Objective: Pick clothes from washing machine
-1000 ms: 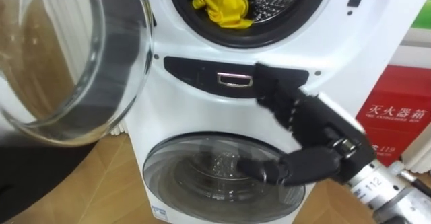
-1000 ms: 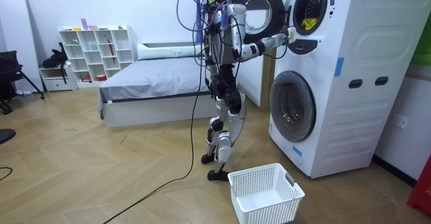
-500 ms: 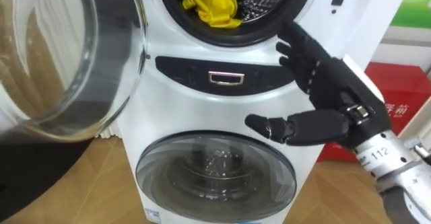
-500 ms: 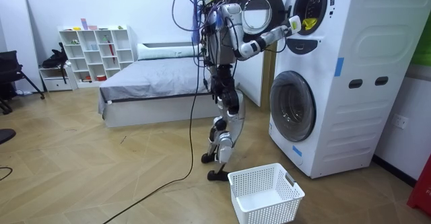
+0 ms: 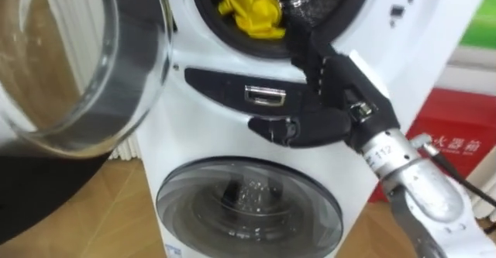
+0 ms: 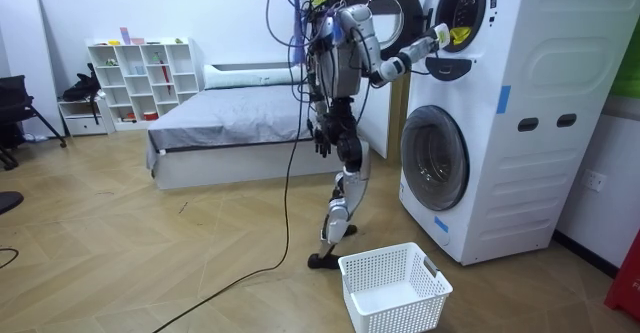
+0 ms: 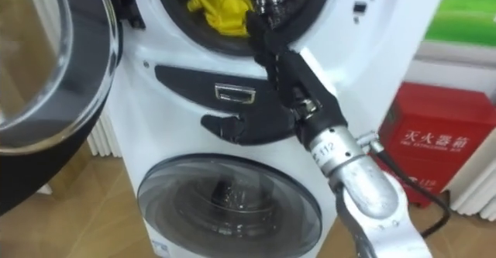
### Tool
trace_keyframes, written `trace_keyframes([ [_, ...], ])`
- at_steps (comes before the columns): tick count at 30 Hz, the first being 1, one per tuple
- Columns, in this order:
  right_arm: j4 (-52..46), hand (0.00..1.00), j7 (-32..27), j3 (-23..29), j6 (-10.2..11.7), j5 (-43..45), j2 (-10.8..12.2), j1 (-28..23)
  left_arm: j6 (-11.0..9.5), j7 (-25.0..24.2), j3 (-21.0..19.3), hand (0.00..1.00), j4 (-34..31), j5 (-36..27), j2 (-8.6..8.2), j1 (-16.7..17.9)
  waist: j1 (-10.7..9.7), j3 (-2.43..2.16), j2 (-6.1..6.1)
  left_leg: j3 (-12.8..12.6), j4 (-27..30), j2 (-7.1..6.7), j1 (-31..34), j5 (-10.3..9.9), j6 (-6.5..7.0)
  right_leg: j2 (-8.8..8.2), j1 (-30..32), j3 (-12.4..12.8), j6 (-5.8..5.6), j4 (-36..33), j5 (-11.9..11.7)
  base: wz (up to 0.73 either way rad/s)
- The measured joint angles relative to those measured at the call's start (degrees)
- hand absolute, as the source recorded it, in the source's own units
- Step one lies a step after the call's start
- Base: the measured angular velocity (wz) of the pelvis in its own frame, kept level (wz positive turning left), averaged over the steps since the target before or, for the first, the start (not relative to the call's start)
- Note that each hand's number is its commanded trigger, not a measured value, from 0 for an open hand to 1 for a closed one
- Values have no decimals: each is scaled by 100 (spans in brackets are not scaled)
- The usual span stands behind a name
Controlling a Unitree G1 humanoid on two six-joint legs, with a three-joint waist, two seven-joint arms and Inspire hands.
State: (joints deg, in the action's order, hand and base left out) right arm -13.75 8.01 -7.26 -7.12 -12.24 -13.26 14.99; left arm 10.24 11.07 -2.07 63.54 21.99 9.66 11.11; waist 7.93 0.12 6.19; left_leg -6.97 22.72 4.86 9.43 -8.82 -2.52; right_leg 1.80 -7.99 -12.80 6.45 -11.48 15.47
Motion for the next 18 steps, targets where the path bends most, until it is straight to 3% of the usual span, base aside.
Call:
trace_keyframes([
  [5,82,0,-180,-32,-16,-41,-22,-6,22,-12,-4,0,-9,-6,-22,6,-151,46,-56,90,-13,-57,-87,-76,-9,-29,-83,-9,-70,-25,40,7],
  [10,154,0,-314,-31,-57,-69,-24,-75,70,-50,18,0,-11,-9,-18,-23,-312,16,-62,0,-102,-194,-127,-90,41,-163,-96,-40,-135,-37,145,5],
  [13,160,0,-425,-33,-30,-84,-27,-122,99,-51,37,0,-12,-207,-8,-254,-355,-22,-85,-80,-112,-370,-144,-167,176,-318,-106,-81,-273,-200,270,9],
  [15,120,0,-452,-21,9,-27,-39,-224,96,-51,42,0,-7,-274,-3,-401,-545,-39,-142,-97,-142,-497,-264,-273,331,-523,12,-190,-495,-839,407,11],
  [17,124,0,-557,-24,9,133,-124,-239,61,-48,102,0,-4,-341,36,-596,-623,-16,-194,-108,-226,-550,-411,-297,374,-722,347,-227,-550,-1787,394,6],
  [18,128,0,-641,30,9,336,-146,-284,47,-27,111,0,2,-386,56,-676,-620,-15,-188,-147,-290,-595,-527,-323,432,-847,510,-194,-670,-2253,321,-8],
])
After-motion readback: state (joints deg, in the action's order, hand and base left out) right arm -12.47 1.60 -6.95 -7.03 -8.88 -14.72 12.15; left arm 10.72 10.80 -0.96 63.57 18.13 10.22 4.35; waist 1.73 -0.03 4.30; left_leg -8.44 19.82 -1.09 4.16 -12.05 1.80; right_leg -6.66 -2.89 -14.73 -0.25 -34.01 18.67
